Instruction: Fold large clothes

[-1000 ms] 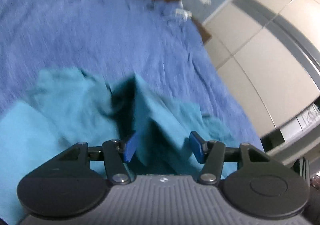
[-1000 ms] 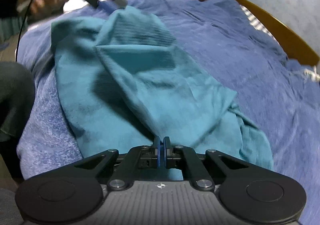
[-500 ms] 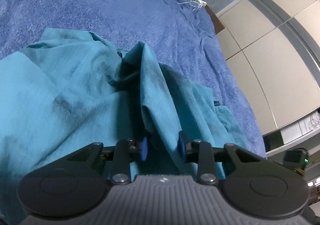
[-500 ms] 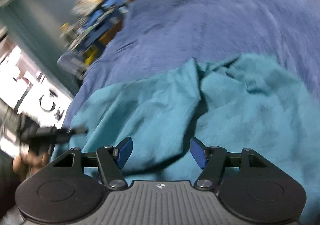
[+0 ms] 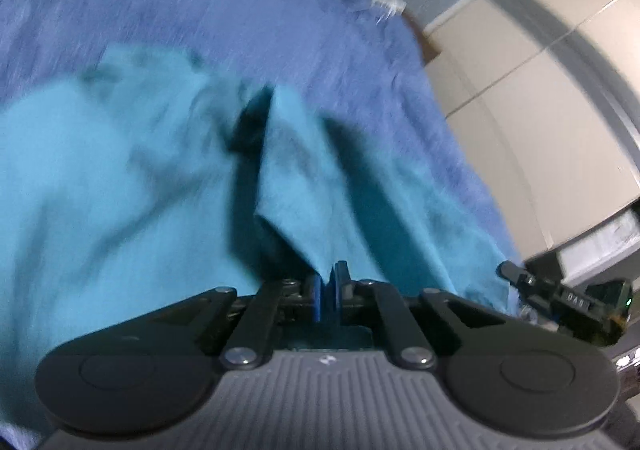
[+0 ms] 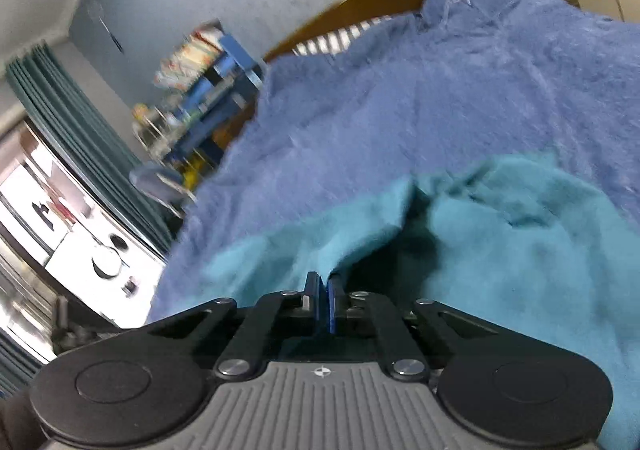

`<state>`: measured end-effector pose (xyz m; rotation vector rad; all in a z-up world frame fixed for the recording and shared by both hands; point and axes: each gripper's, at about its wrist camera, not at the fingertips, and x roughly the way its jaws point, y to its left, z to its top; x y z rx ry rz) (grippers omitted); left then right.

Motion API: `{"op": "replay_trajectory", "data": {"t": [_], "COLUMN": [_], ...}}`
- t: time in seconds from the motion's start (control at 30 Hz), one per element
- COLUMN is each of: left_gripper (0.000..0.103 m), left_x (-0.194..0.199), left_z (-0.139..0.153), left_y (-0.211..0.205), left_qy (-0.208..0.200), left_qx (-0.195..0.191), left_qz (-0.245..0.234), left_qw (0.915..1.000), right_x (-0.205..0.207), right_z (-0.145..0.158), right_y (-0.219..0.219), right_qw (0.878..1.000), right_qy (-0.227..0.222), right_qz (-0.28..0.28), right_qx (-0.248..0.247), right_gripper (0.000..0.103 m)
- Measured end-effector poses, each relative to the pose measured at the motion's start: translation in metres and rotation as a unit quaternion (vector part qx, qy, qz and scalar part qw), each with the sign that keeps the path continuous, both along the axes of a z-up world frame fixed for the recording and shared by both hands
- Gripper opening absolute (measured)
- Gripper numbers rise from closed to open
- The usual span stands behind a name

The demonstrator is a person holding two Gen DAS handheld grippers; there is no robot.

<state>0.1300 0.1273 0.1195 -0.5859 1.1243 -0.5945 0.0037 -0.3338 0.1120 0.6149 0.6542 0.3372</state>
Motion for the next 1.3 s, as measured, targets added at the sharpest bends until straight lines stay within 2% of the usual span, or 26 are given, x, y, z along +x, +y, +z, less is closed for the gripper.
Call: {"op": "replay_trajectory", "data": {"t": [0.1,0.2,0.3,0.4,0.43,0.5,0.57,0.63,0.67,0.73,0.83,0.9,1.03,1.17,1.3], "left_gripper": [0.000,0.000,0.000,0.000,0.001,0.001,0.002,0.005,0.008,0.027,0.044,0.052,0.063,0.066,0.071], "left_x": [-0.012,-0.012,-0.011,-0.013,-0.015,-0.021,-0.027,-0.036,-0.042,-0.054,-0.073,-0.085,-0.105,-0.111,-0.102], "left_z": [-0.021,-0.023,-0.016,-0.005,-0.003,0.003,0.010,0.015,0.017,0.021,0.025,0.025,0.016,-0.002,-0.023], "left_y": [-0.005,-0.009,-0.013,-0.010,-0.009,-0.002,0.009,0.023,0.030,0.046,0.071,0.088,0.124,0.148,0.155], "left_qy": [0.022,0.022,0.011,0.002,-0.002,-0.008,-0.012,-0.015,-0.015,-0.017,-0.022,-0.019,-0.001,0.023,0.044], "left_qx": [0.021,0.033,0.050,0.055,0.055,0.051,0.048,0.047,0.043,0.043,0.048,0.050,0.029,-0.004,-0.051], "left_qz": [-0.013,-0.018,-0.031,-0.033,-0.032,-0.027,-0.022,-0.012,-0.004,0.015,0.045,0.072,0.136,0.192,0.224], "left_qw": [0.9995,0.9990,0.9982,0.9979,0.9980,0.9983,0.9985,0.9987,0.9989,0.9988,0.9976,0.9960,0.9903,0.9812,0.9722], "right_x": [-0.006,-0.010,-0.009,-0.011,-0.012,-0.018,-0.029,-0.038,-0.041,-0.045,-0.050,-0.050,-0.052,-0.045,-0.033], "right_z": [-0.029,-0.038,-0.030,-0.017,-0.011,0.001,0.017,0.028,0.032,0.042,0.050,0.052,0.054,0.049,0.031], "right_y": [0.000,0.002,0.009,0.018,0.020,0.024,0.024,0.028,0.029,0.036,0.055,0.068,0.098,0.129,0.149], "right_qw": [0.998,0.997,0.995,0.991,0.989,0.986,0.984,0.984,0.985,0.987,0.984,0.982,0.976,0.969,0.962], "right_qy": [0.051,0.068,0.070,0.070,0.065,0.057,0.042,0.022,0.015,0.003,-0.006,-0.007,-0.013,-0.017,0.007], "right_qz": [0.002,0.009,0.016,0.022,0.022,0.014,0.004,0.000,0.004,0.020,0.047,0.068,0.103,0.135,0.155], "right_qx": [-0.027,-0.040,-0.066,-0.114,-0.130,-0.157,-0.172,-0.175,-0.170,-0.160,-0.172,-0.177,-0.192,-0.207,-0.225], "right_gripper": [0.005,0.005,0.007,0.011,0.015,0.016,0.016,0.022,0.023,0.024,0.025,0.026,0.028,0.032,0.033]}}
